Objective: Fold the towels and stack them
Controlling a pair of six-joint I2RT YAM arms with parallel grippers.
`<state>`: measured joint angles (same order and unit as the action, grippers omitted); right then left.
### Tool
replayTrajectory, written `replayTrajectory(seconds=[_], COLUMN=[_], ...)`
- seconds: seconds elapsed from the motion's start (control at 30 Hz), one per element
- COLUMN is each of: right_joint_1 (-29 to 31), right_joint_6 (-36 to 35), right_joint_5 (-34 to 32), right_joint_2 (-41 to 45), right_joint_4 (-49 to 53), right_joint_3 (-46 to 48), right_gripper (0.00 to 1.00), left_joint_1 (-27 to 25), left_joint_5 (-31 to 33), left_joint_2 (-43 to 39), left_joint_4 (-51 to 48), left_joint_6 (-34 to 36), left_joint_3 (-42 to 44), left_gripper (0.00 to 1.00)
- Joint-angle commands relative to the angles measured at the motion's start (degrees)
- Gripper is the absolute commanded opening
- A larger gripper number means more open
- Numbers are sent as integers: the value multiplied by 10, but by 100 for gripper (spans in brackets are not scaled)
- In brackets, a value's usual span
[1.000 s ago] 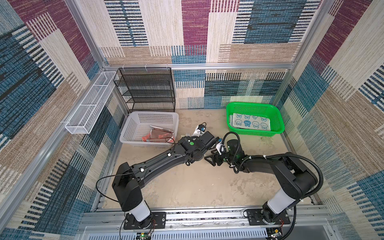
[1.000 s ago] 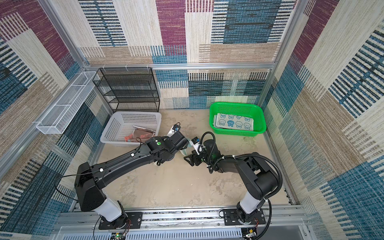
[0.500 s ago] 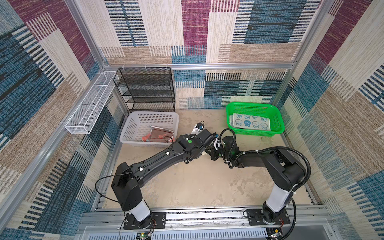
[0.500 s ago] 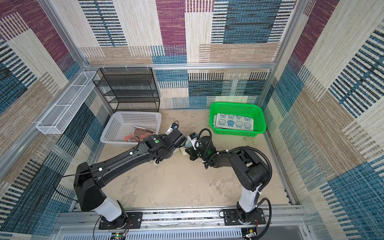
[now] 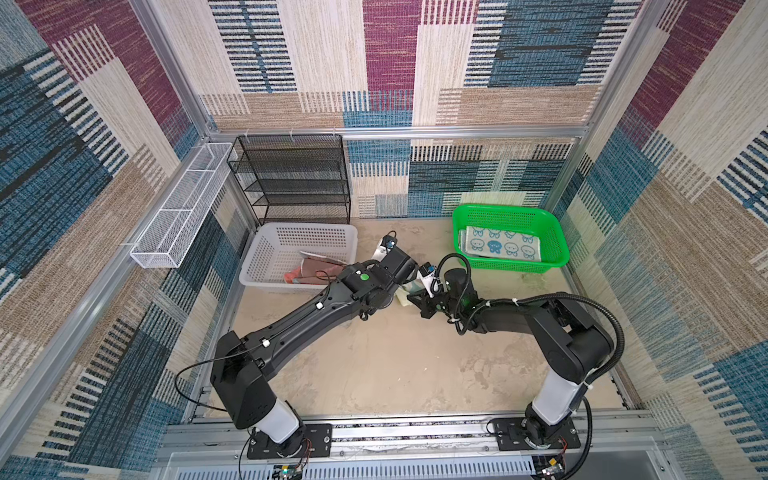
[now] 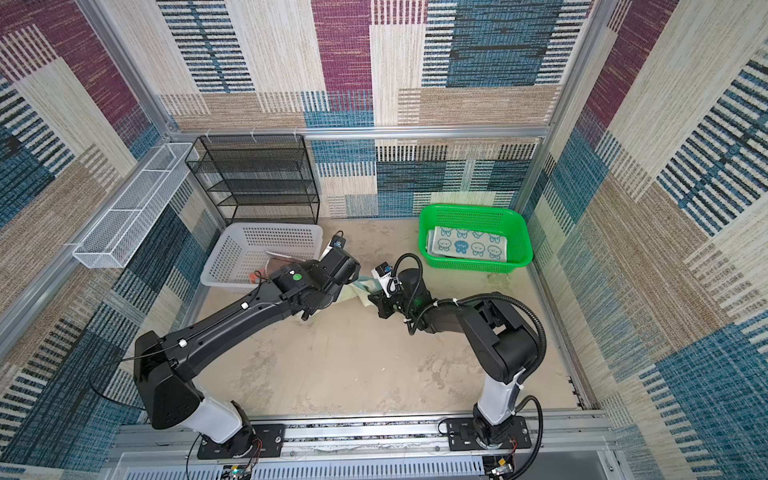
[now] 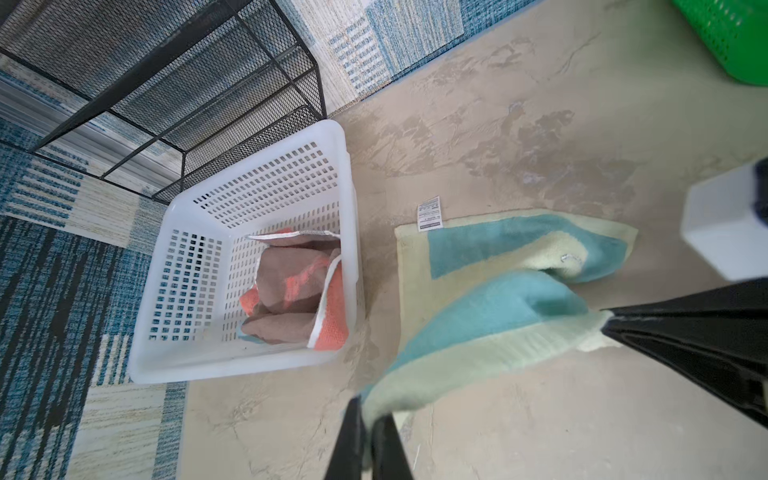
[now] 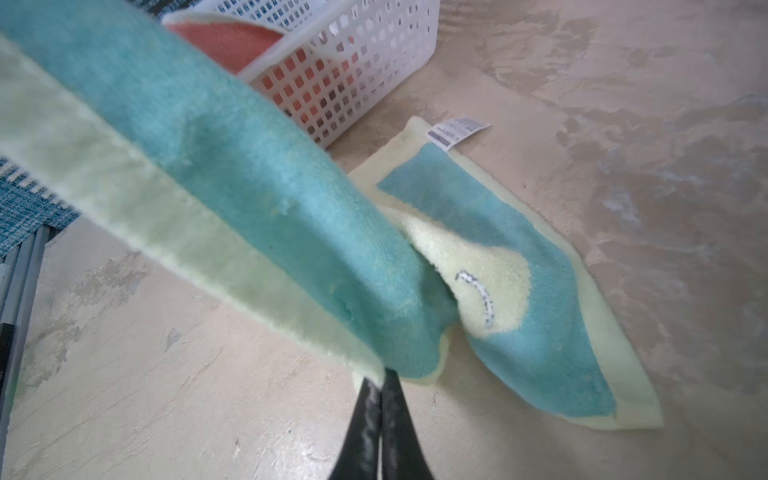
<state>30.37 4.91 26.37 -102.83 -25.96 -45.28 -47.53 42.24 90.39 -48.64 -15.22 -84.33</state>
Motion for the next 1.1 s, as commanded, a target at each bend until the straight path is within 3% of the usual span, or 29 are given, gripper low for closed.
replayTrajectory(seconds=[0.0,0.4,0.53,0.6,0.67,0.77,0.93,1.07], right_joint_1=[2,12,16,19,21,22,22,21], right_joint_6=[17,37,43,42,40,41,39,18], right_joint_5=[18,54,60,60,58,45,-40,-153], right_joint_2=[-22,-81,-101,-105,-102,-85,-12,73], right_joint_4=[-40,-81,-83,-82,-76,-72,-15,71], right_joint_3=[3,-23,-35,-37,-38,-27,-26,-54], right_gripper=[12,46,47,44,33,2,0,0], left_joint_1=[8,29,31,33,36,40,43,43], left_joint_5=[-18,-44,-46,-47,-47,-52,-63,-84], left_joint_2=[2,7,3,1,-1,-4,-18,-47], left_joint_4=[24,27,27,27,27,27,28,39], left_joint_6=[16,0,-2,-2,-2,-5,-4,14], left_joint_3=[7,26,30,31,31,30,26,13], left_gripper=[0,0,0,0,0,0,0,0])
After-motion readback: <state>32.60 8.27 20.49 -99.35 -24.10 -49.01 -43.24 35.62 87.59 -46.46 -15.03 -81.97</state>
